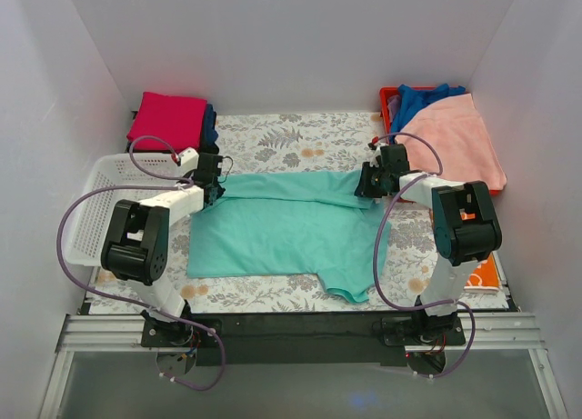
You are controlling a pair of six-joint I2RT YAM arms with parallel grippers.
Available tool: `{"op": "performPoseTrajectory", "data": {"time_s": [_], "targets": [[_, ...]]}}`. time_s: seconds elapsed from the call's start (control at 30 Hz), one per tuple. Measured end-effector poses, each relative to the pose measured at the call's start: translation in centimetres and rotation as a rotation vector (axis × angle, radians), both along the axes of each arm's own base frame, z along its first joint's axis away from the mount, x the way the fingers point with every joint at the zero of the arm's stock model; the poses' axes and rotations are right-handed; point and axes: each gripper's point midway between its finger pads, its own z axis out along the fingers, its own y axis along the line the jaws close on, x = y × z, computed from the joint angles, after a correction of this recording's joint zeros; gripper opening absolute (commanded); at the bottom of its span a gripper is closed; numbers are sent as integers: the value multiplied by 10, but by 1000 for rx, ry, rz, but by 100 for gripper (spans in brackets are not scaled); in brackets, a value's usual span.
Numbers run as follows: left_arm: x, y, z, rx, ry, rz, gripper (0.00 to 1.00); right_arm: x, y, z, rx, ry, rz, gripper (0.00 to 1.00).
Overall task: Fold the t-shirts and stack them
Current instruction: Fold the flattened tshirt in 1/3 of the way
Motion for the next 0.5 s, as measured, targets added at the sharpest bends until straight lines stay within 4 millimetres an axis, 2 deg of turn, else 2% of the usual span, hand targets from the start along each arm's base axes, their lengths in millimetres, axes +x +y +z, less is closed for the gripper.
{"op": "performPoseTrajectory", "data": {"time_s": [0.1, 0.3, 0.5], "targets": [[-7, 1, -1, -3, 6, 3, 19, -2, 0, -2, 4, 8, -6, 23], [-26, 5, -18, 9, 76, 18, 19, -2, -1, -3, 8, 14, -29, 23], [-29, 9, -20, 25, 85, 41, 20, -6, -10, -4, -35, 34, -79, 23]]}}
